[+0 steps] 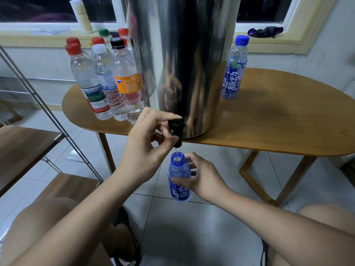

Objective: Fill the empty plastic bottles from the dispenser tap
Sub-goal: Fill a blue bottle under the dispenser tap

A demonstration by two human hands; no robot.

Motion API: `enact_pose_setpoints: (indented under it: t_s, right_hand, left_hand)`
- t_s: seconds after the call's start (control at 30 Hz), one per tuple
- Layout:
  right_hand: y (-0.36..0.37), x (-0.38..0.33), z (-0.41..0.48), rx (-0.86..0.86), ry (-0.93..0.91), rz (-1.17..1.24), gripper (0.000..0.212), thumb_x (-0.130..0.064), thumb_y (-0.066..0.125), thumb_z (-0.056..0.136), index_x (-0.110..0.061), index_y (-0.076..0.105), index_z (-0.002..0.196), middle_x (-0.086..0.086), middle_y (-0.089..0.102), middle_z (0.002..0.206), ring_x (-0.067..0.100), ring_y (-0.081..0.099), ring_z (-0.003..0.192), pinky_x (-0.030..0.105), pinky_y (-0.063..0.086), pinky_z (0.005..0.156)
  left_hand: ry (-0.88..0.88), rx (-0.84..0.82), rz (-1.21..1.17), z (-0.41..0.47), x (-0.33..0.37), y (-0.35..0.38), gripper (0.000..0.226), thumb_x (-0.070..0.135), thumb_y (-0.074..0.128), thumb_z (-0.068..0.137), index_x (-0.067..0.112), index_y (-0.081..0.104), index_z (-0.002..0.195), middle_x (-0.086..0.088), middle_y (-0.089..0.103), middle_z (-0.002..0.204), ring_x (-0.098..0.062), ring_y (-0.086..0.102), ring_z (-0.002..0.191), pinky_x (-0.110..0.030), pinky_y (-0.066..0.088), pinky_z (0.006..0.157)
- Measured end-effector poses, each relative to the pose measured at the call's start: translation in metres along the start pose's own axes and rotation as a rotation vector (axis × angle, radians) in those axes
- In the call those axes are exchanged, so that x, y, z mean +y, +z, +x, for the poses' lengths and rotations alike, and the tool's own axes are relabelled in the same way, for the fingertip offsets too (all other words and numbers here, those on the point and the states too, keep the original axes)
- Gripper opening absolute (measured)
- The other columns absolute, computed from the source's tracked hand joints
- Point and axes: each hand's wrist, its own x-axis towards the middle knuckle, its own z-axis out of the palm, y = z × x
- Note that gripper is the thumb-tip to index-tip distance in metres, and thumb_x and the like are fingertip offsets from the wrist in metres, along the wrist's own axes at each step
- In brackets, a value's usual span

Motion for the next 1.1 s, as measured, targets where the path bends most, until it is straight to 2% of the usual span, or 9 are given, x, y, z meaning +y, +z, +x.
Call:
enact_pose_setpoints:
  t_s: [0.2, 0.63, 0.83, 1.1]
  right_hand:
    - [0.0001, -0.0002, 0.0007, 0.002, 0.006, -0.016, 0.07, -0.056, 0.092, 0.079, -0.038, 0.054, 0.136, -0.018, 0.067, 0.132, 0.006, 0.066, 0.116, 0.03, 0.062, 0.095]
    - [0.0008, 0.0006, 0.0005, 0.014, 0.01, 0.019, 0.067, -0.057, 0.093, 0.077, -0.041, 0.056, 0.13, -0.02, 0.069, 0.124, 0.003, 0.067, 0.112, 0.032, 0.063, 0.094]
    - [0.0002, -0.0004, 0.0006, 0.007, 0.007, 0.003, 0.068, -0.058, 0.092, 0.078, -0.039, 0.055, 0.132, -0.018, 0.069, 0.128, 0.006, 0.067, 0.114, 0.034, 0.063, 0.096]
    - [0.0, -0.0033, -0.0007, -0.002, 0.008, -0.008, 0.069, -0.056, 0.092, 0.079, -0.039, 0.054, 0.134, -0.019, 0.068, 0.13, 0.005, 0.066, 0.114, 0.031, 0.063, 0.096]
  left_hand:
    - [-0.001, -0.002, -0.004, -0.0004, -0.0002, -0.001, 0.059, -0.013, 0.076, 0.091, 0.035, 0.067, 0.124, -0.006, 0.054, 0.1, -0.03, 0.063, 0.088, -0.048, 0.057, 0.072]
    - [-0.014, -0.008, -0.012, 0.0004, -0.0015, -0.0009, 0.06, -0.009, 0.076, 0.091, 0.04, 0.067, 0.124, -0.002, 0.055, 0.096, -0.032, 0.064, 0.089, -0.047, 0.057, 0.072]
    - [0.02, -0.009, 0.029, 0.0011, 0.0004, -0.0019, 0.058, -0.01, 0.078, 0.091, 0.037, 0.067, 0.125, -0.008, 0.056, 0.097, -0.032, 0.066, 0.087, -0.035, 0.052, 0.071]
    - [0.067, 0.002, 0.078, 0.0009, 0.0031, -0.0023, 0.057, -0.009, 0.079, 0.091, 0.036, 0.066, 0.124, -0.007, 0.055, 0.099, -0.031, 0.066, 0.087, -0.038, 0.054, 0.068]
